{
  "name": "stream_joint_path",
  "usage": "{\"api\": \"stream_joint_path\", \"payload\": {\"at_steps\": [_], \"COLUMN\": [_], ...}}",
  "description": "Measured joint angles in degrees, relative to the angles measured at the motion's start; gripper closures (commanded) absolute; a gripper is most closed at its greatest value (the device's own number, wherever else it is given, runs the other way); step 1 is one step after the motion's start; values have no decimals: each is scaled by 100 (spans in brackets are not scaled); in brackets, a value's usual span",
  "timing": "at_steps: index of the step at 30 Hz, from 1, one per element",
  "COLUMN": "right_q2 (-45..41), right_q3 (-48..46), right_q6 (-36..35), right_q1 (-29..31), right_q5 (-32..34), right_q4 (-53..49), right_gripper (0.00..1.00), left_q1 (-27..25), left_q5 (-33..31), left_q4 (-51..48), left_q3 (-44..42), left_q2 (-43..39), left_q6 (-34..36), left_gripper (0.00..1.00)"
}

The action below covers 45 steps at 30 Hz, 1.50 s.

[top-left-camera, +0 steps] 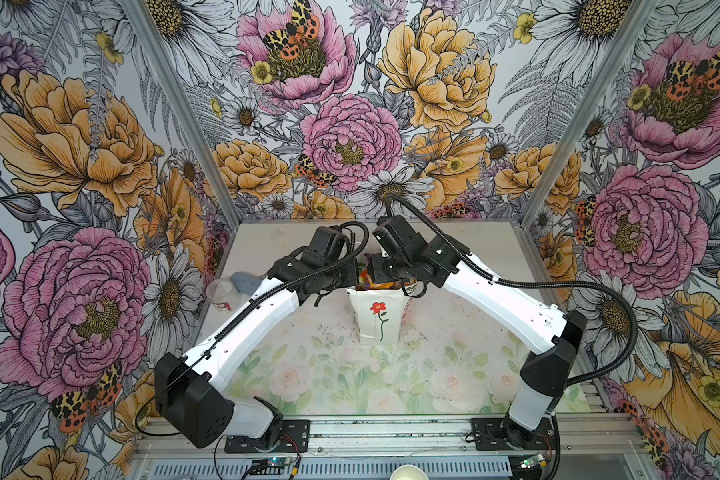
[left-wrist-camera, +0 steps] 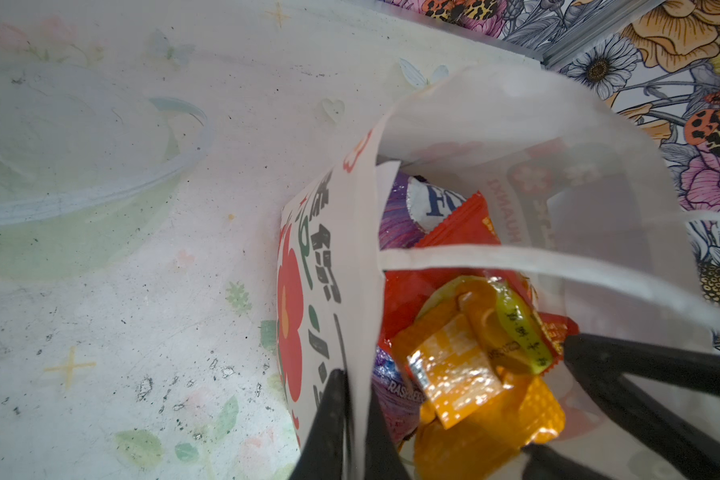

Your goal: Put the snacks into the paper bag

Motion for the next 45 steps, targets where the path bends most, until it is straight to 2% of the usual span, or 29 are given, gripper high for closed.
{"api": "stream_joint_path", "payload": {"at_steps": [10,16,19,27,32,37,41,45], "right_q2": [-61,-455,-953,-3016,-3770,-4035,-3976,-3571], "right_q3": [-4,-131,-485,-2170,-2916,-3429,-3554,-3488], "right_q6": [13,15,17,205,404,669,868,927], "right_q1": [0,0,0,-4,-31,-103,-271,-407], "right_q5": [129,267,446,1027,1307,1532,1443,1178], "right_q4": [2,17,149,809,1091,1207,1255,1469], "right_gripper": [39,38,38,36,34,24,23,22], "left_q1": [0,0,0,83,151,151,151,151], "left_q5": [2,17,22,68,85,85,98,103], "left_q4": [7,17,22,28,68,149,153,153], "left_q3": [0,0,0,0,7,13,17,17], "left_q2": [0,0,0,-63,-210,-343,-348,-345], "left_q6": [0,-2,28,111,155,197,197,197], "left_gripper": [90,87,80,65,46,42,41,42]}}
